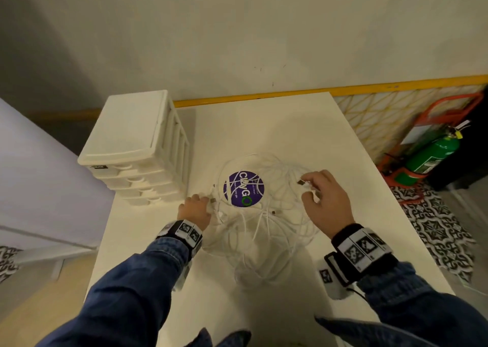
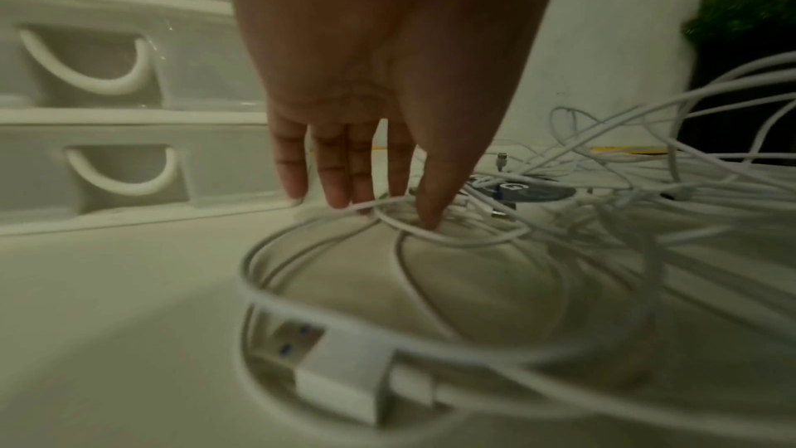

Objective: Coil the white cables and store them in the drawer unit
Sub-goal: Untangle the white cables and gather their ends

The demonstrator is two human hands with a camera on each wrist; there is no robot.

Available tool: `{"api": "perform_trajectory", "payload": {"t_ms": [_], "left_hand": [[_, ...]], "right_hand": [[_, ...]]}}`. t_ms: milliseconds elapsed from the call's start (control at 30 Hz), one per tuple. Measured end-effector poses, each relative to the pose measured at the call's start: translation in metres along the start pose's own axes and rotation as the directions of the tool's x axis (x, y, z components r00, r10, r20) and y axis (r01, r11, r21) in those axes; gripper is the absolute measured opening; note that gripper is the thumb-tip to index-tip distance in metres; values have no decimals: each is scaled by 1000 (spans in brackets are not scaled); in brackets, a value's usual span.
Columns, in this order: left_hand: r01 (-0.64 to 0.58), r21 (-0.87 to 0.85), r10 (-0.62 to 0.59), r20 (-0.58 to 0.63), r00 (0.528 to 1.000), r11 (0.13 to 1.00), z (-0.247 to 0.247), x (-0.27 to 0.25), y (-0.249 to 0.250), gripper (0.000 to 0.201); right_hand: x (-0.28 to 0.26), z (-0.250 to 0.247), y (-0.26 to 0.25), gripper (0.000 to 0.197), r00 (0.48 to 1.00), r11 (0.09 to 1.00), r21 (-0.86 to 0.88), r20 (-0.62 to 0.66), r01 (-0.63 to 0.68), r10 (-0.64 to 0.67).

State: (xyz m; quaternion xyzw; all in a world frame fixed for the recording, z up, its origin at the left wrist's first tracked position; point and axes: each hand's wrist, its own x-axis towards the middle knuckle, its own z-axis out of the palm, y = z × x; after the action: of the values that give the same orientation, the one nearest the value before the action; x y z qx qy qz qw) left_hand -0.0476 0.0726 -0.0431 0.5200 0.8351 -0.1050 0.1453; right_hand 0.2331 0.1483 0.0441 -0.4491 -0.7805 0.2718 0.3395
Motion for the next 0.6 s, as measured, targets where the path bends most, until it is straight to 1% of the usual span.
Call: {"api": "perform_trajectory", "payload": {"t_ms": [33,100,167,200,267,300,333,367,400,433,500,533,567,600], "left_hand": [[3,24,-3,5,1000,1000,-1,1,-1,43],[8,19,-9,54,998,1000,-6,2,-7,35],[6,-42,-2,111,994,999,-10,2,-14,31],[10,-76,-1,119,993,997,-13,0,-18,30],[50,-138,-40,76,996,989,-20,-7,-25,27],[74,-196,-67,44,997,978,-23,-9,-28,26],[86,-267,-83,20,996,960,-27,-12,-30,26],[85,-343,-88,9,996,936,-30,-13,-33,27],[81,-413,-82,14,997,907,-33,-14,-34,31],[83,-475,-78,30,997,876,-36,-14,-35,34],[111,-576,-89,67,994,809,-41,-11,-33,33],[125,-607,-100,76,992,785,-43,-9,-30,30],[136,-625,-108,83,991,769,-45,-8,-25,26],[136,-635,-105,87,991,760,-47,-6,-21,22]], "right_hand": [[5,1,-5,19,1000,1000,-3,26,4,-4],[17,4,-14,15,995,1000,-27,98,-4,7],[26,10,-25,16,984,995,-95,172,-17,34],[31,15,-31,13,980,992,-126,192,-18,42],[38,28,-39,10,975,987,-159,222,2,33],[42,36,-42,13,963,985,-169,268,26,20],[45,45,-44,15,940,983,-173,341,53,9],[48,56,-47,18,899,980,-181,439,82,6],[50,67,-51,21,841,974,-191,541,122,1],[52,79,-54,25,771,965,-195,636,175,-11],[50,102,-57,32,608,940,-182,793,289,-34],[48,113,-55,34,522,922,-185,853,339,-21],[44,122,-53,35,448,896,-203,894,395,5],[40,131,-48,37,392,851,-242,919,466,47]]}}
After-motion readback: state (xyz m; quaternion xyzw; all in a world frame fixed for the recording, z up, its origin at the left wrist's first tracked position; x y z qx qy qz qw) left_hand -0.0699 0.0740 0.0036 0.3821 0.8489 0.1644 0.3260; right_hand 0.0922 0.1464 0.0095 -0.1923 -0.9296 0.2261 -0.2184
